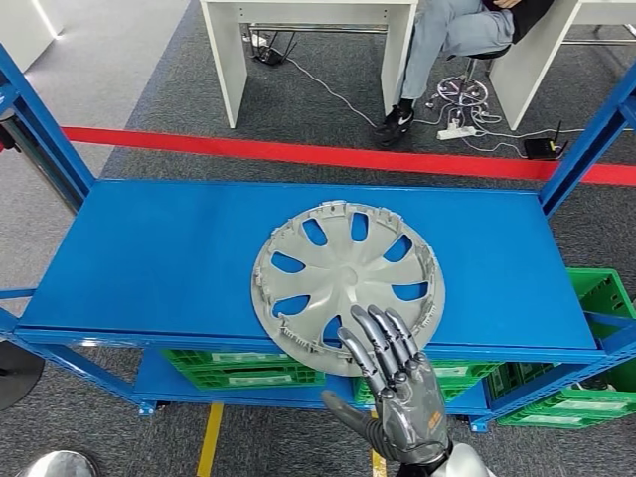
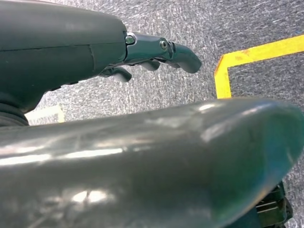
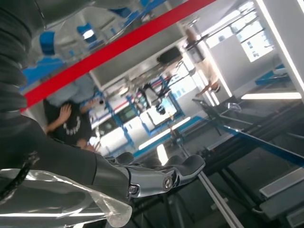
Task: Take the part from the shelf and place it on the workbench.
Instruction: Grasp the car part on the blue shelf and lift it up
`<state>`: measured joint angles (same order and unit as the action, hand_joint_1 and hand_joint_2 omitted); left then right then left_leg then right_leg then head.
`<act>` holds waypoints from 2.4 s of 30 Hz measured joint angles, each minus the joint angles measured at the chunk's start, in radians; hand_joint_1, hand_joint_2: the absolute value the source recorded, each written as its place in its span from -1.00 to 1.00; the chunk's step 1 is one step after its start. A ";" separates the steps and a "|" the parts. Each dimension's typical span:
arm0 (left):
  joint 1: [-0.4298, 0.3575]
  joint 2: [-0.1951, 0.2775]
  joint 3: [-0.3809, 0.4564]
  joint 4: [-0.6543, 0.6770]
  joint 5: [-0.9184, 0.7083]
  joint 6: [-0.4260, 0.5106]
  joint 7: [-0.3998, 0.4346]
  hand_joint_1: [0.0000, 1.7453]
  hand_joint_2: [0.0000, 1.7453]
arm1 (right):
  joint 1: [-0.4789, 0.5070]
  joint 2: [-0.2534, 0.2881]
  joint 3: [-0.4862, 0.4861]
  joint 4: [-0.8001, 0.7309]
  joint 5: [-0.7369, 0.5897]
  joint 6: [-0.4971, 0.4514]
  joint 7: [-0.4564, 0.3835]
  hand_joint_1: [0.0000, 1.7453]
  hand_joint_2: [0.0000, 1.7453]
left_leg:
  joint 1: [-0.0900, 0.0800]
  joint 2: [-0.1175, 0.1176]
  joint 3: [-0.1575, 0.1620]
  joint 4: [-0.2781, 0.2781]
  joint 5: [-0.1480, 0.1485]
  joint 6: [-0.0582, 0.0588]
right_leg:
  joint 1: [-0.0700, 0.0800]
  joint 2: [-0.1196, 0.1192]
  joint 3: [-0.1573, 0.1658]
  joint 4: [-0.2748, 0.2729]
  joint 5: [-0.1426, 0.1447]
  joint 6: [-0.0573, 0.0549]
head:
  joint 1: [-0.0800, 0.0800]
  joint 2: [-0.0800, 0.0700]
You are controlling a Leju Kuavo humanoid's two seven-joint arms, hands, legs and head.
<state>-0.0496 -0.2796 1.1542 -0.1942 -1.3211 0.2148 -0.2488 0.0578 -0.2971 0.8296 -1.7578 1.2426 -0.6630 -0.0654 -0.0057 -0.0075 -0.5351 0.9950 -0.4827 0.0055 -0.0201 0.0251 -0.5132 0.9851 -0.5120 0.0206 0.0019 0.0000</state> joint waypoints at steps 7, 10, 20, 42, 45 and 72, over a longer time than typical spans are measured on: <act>0.000 0.000 -0.001 0.000 -0.012 -0.013 0.000 -1.00 -1.00 | 0.012 -0.066 0.036 0.054 0.039 0.003 0.098 -1.00 1.00 | 0.000 0.000 0.000 0.000 0.000 0.000 | 0.000 0.000 0.000 0.000 0.000 0.000 | 0.000 0.000; 0.000 0.000 -0.002 0.000 -0.018 -0.020 0.000 -1.00 -1.00 | 0.014 -0.108 0.069 0.095 0.029 0.003 0.138 -1.00 1.00 | 0.000 0.000 0.000 0.000 0.000 0.000 | 0.000 0.000 0.000 0.000 0.000 0.000 | 0.000 0.000; 0.000 0.000 -0.005 0.000 -0.030 -0.021 0.012 -1.00 -1.00 | 0.006 -0.179 0.133 0.171 0.031 0.006 0.208 -1.00 1.00 | 0.000 0.000 0.000 0.000 0.000 0.000 | 0.000 0.000 0.000 0.000 0.000 0.000 | 0.000 0.000; -0.002 0.000 -0.012 0.000 -0.042 -0.032 0.021 -1.00 -1.00 | -0.040 -0.184 0.182 0.300 0.033 0.012 0.199 -1.00 1.00 | 0.000 0.000 0.000 0.000 0.000 0.000 | 0.000 -0.001 0.001 0.000 0.000 0.000 | 0.000 0.000; -0.002 0.000 -0.012 0.000 -0.042 -0.032 0.022 -1.00 -1.00 | -0.040 -0.181 0.182 0.308 0.032 0.012 0.195 -1.00 1.00 | 0.000 0.000 0.000 0.000 0.000 0.000 | 0.000 -0.001 0.001 0.000 0.000 0.000 | 0.000 0.000; -0.002 -0.001 -0.029 0.000 -0.058 -0.043 0.051 -1.00 -1.00 | -0.103 0.052 0.091 0.522 0.009 0.015 0.130 -1.00 1.00 | 0.000 0.000 0.000 0.000 0.001 0.001 | 0.000 -0.002 0.001 0.000 0.000 0.000 | 0.000 0.000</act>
<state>-0.0516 -0.2804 1.1254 -0.1941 -1.3792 0.1719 -0.1980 -0.0454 -0.2456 0.9210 -1.2354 1.2514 -0.6483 0.0650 -0.0059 -0.0078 -0.5356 0.9951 -0.4821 0.0063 -0.0202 0.0235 -0.5123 0.9851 -0.5118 0.0210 0.0019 0.0000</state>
